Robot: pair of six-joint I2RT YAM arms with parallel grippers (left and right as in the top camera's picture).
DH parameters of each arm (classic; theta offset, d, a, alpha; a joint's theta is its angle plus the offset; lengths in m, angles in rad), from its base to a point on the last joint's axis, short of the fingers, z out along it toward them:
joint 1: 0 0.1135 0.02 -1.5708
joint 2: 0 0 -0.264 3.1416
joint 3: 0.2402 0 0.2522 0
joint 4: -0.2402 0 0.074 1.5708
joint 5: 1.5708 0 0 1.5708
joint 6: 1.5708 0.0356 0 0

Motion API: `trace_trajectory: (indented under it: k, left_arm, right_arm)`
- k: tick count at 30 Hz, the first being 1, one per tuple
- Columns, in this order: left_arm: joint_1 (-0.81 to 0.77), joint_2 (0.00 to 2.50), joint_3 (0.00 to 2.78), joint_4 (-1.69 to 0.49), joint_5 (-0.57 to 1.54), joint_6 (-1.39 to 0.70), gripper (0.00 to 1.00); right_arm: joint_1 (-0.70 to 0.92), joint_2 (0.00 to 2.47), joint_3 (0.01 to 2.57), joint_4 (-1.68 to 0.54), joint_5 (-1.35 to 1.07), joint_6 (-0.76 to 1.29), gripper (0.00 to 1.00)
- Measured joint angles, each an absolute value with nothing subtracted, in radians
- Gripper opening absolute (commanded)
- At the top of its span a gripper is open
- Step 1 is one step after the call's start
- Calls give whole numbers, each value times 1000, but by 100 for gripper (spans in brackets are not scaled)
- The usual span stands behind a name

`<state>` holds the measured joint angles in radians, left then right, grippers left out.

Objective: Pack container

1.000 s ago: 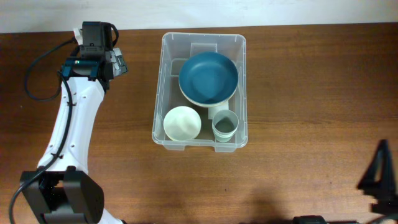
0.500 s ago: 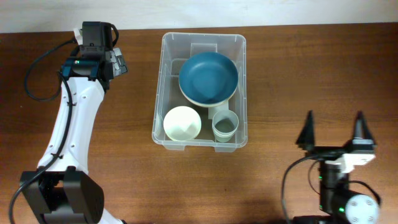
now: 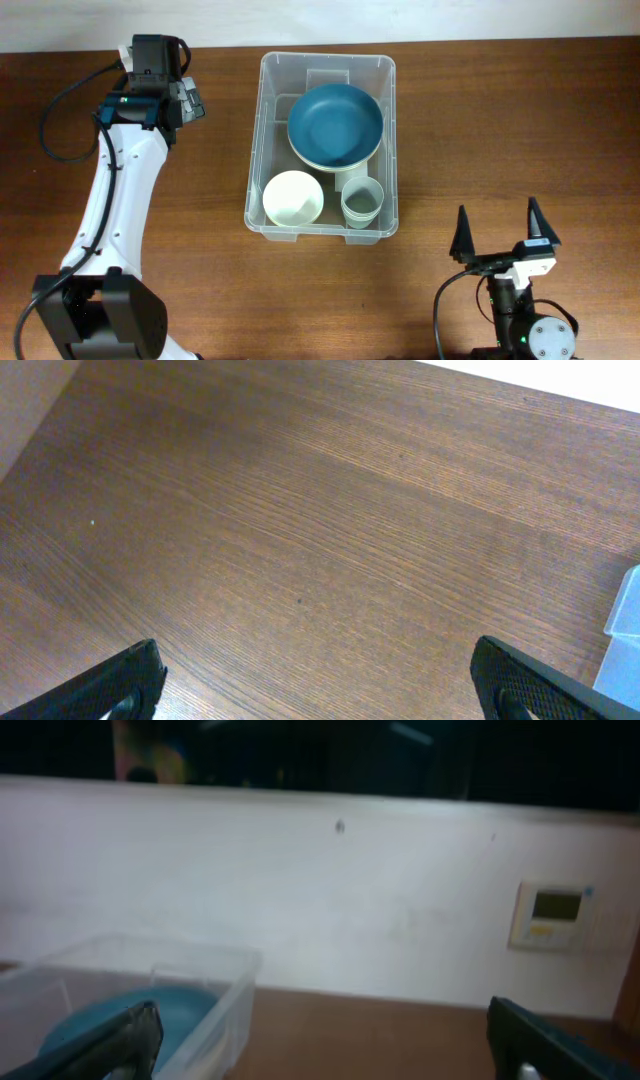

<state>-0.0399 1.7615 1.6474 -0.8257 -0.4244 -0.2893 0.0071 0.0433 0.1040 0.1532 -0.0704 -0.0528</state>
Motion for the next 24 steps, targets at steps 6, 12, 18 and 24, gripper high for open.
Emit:
trace_trajectory:
  k: [6, 12, 18, 24]
  left_arm:
    - [-40, 1761, 1647, -826, -424, -289, 100]
    - [-40, 1761, 1647, -826, -424, -289, 100]
    - [-40, 1761, 1647, -826, -424, -289, 100]
    - [-40, 1761, 1647, -826, -424, -289, 100]
  right_arm:
    - [7, 18, 70, 110, -73, -52, 99]
    - [7, 15, 44, 107, -73, -53, 99]
    - [7, 15, 14, 51, -73, -53, 99]
    - [7, 15, 11, -32, -73, -53, 99]
